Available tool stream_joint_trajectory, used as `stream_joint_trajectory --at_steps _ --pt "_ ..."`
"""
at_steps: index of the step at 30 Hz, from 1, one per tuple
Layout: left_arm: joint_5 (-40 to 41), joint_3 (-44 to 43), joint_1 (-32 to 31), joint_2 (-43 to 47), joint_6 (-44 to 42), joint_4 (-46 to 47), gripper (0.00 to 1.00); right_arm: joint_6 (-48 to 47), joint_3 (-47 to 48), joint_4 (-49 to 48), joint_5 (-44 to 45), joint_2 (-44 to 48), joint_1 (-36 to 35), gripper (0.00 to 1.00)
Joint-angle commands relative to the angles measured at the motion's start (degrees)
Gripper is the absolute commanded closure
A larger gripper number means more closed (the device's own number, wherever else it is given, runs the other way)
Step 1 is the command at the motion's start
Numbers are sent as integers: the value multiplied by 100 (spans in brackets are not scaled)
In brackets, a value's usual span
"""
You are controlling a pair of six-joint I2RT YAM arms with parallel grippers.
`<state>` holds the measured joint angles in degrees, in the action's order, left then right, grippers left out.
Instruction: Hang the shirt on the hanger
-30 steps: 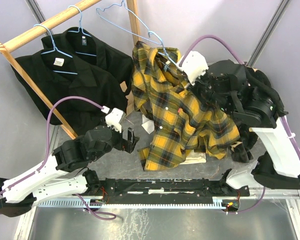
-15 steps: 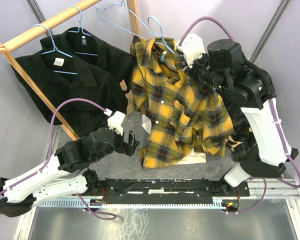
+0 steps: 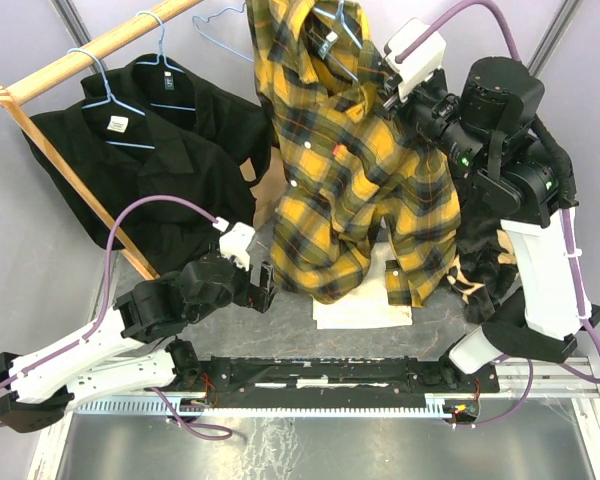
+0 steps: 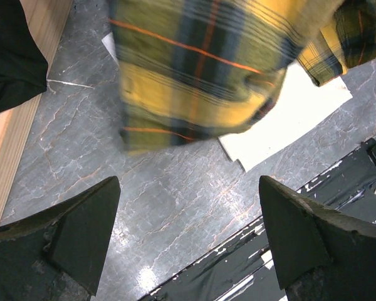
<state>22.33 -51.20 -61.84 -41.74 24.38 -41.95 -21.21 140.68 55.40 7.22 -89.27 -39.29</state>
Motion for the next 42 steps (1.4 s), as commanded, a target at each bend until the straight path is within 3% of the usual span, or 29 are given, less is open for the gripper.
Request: stream_joint_trajectory --at_steps 1,11,15,20,30,42 --pt "-26 -151 -6 63 191 64 4 -268 280 -1931 -338 104 46 100" --pt "25 -145 -5 318 243 29 4 -723 719 -3338 -252 -181 299 100" --pt "44 -139 -8 328 267 37 4 -1017 776 -3284 -401 -290 370 100" --pt "-3 -137 -11 306 316 36 4 -1156 13 -3096 -482 48 512 100" --pt "-110 -163 -12 142 270 154 4 -1806 -164 -2658 353 256 1073 100" --pt "-298 -166 -15 -239 240 377 4 -956 -66 -2464 -1012 1129 1127 100"
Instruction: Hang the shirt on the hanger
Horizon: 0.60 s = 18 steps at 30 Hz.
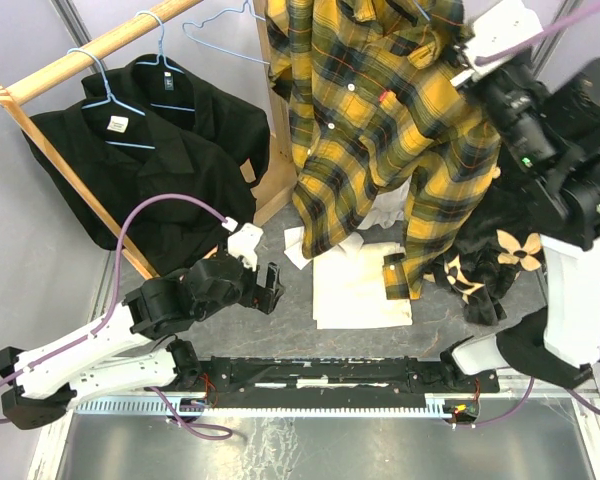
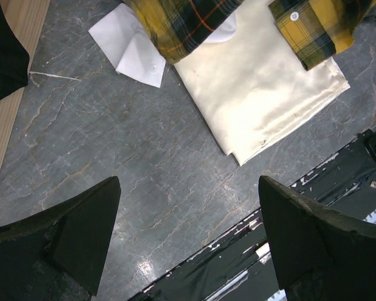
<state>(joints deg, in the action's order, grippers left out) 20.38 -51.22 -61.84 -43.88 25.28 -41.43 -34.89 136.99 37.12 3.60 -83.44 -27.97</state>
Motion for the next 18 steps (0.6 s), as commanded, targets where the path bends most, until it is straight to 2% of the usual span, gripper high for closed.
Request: stream_joint_trajectory --at_steps 1,7,13,18 --pt "-104 -155 -9 -30 169 339 4 462 369 -558 -761 583 0 100" --pt "-154 -93 -8 -55 210 483 4 629 475 -350 -1169 843 -3 100" --pt "-201 -131 -9 -155 232 503 4 355 401 -135 -882 888 -2 100" --pt "-219 -135 -8 -198 220 499 5 73 284 12 -232 831 -4 100"
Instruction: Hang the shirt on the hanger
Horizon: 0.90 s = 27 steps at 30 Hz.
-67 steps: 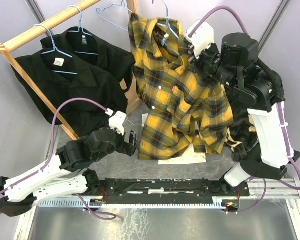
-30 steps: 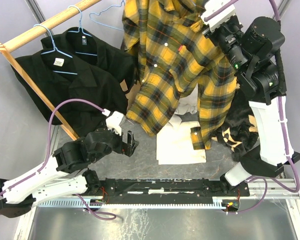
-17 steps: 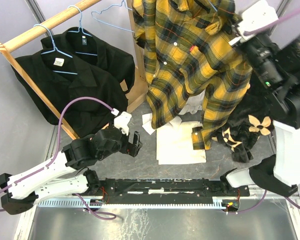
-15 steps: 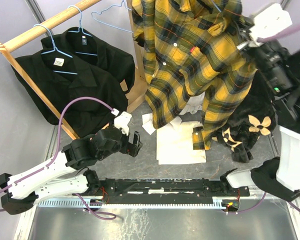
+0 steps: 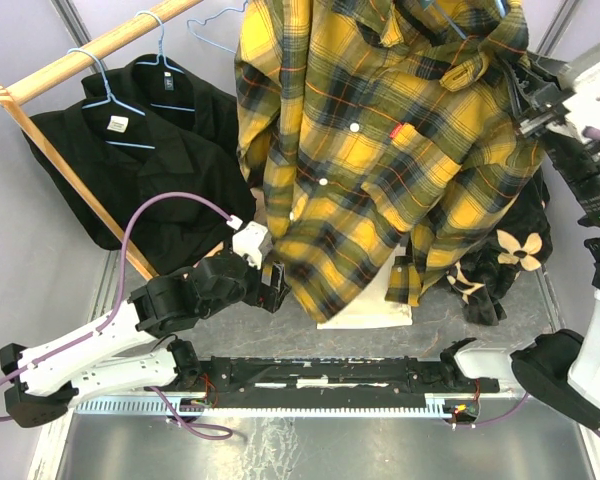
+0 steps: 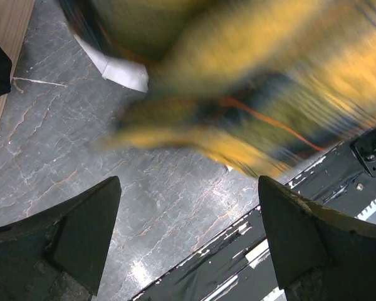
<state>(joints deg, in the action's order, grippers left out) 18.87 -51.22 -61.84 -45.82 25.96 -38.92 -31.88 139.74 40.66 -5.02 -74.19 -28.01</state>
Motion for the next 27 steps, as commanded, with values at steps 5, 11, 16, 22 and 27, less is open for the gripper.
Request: stream_joint_trajectory --at_steps 5,11,16,22,27 --pt "-81 -160 -7 -40 155 240 5 -499 -245 -293 1291 -331 5 100" --pt "-54 -202 -9 -26 155 146 5 -566 243 -463 1591 -832 0 100" --pt "-24 -156 -12 50 179 126 5 -563 125 -852 1509 -874 3 100" --pt "-22 -105 -12 96 223 125 5 -382 -161 -1078 1233 -927 -3 100" --pt "-24 -102 -11 107 235 130 5 62 -185 -1235 683 -1071 5 100"
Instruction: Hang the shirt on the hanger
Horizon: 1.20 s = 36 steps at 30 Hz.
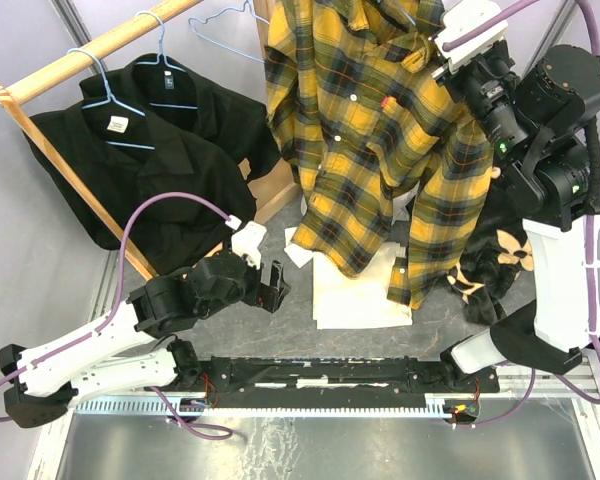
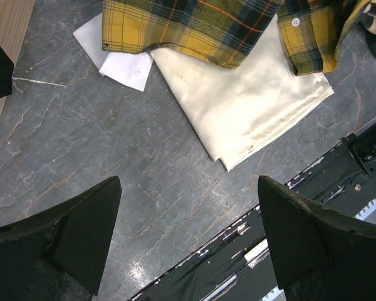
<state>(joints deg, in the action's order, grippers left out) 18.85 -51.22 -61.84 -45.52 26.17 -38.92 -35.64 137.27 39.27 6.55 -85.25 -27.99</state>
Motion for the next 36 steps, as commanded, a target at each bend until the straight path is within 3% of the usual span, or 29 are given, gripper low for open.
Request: stream_joint_trajectory --at_steps 1,8,13,23,36 --pt "-17 -107 -11 78 217 130 5 511 69 -1136 -524 14 3 100" --pt "10 -101 -4 123 196 121 5 843 67 -1343 -687 -92 3 100" --pt "-21 -109 -11 66 195 121 5 1055 191 -1515 -152 -294 -1 100" --pt "-22 -47 -7 125 221 121 5 274 16 -2020 761 -369 7 100" --pt "-39 27 -10 114 243 147 5 133 -190 -2226 848 -258 102 100"
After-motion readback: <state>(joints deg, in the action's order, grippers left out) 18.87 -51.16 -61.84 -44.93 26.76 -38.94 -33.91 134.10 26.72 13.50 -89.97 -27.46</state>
